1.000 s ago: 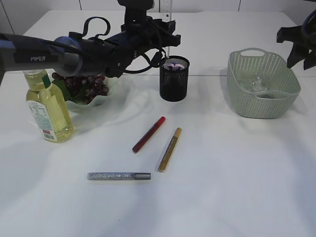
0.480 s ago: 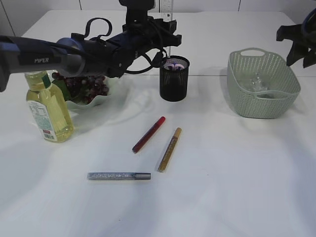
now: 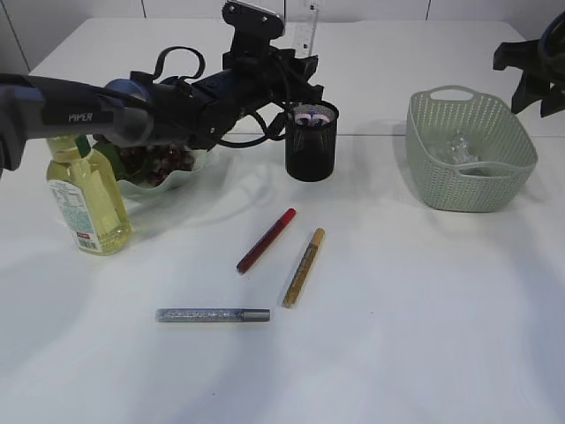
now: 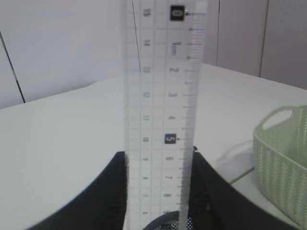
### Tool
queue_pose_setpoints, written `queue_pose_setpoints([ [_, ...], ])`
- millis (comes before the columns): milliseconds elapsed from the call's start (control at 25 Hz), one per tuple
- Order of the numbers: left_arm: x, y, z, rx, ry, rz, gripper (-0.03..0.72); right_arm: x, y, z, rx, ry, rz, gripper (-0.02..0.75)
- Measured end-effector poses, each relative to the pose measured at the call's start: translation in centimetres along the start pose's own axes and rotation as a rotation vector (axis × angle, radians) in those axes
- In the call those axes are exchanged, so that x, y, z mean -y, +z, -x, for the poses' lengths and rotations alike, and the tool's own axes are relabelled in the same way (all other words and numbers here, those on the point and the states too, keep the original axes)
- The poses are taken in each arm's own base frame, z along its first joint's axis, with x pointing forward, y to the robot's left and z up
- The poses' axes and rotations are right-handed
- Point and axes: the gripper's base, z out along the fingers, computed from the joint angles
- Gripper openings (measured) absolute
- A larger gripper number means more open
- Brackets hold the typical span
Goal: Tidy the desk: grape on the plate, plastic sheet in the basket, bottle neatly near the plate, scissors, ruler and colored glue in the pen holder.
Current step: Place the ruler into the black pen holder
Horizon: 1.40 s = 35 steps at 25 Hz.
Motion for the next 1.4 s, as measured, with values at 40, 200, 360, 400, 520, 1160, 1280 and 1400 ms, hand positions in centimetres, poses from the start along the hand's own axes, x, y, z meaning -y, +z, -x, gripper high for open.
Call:
queue_pose_setpoints([
  [40, 0.01, 0.0, -0.01, 0.0, 0.002, -0.001, 0.27, 0.0, 0.0, 0.0, -0.001, 0.0, 0.0, 0.296],
  [200, 0.07, 0.0, 0.22, 0.025, 0.008, -0.008, 0.27, 0.0, 0.0, 0.02, 0.002, 0.0, 0.0, 0.296],
  [360, 0.07, -0.01, 0.48, 0.054, -0.009, -0.008, 0.272, -0.01, 0.0, 0.05, 0.006, 0.0, 0.001, 0.296],
  [400, 0.06, -0.01, 0.5, 0.056, -0.02, -0.007, 0.272, -0.01, 0.0, 0.08, 0.008, 0.0, 0.002, 0.296],
  [520, -0.02, -0.01, 0.54, 0.06, -0.067, 0.0, 0.274, -0.03, 0.0, 0.17, 0.018, 0.0, 0.003, 0.296],
  [1160, -0.32, -0.03, 0.53, 0.062, -0.159, 0.009, 0.278, -0.09, -0.01, 0.49, 0.054, 0.0, 0.01, 0.296],
  [1280, -0.63, -0.06, 0.52, 0.063, -0.206, 0.014, 0.278, -0.09, -0.01, 0.49, 0.054, 0.0, 0.01, 0.296],
  [1400, -0.77, -0.08, 0.51, 0.063, -0.218, 0.016, 0.278, -0.09, -0.01, 0.49, 0.054, 0.0, 0.01, 0.296],
])
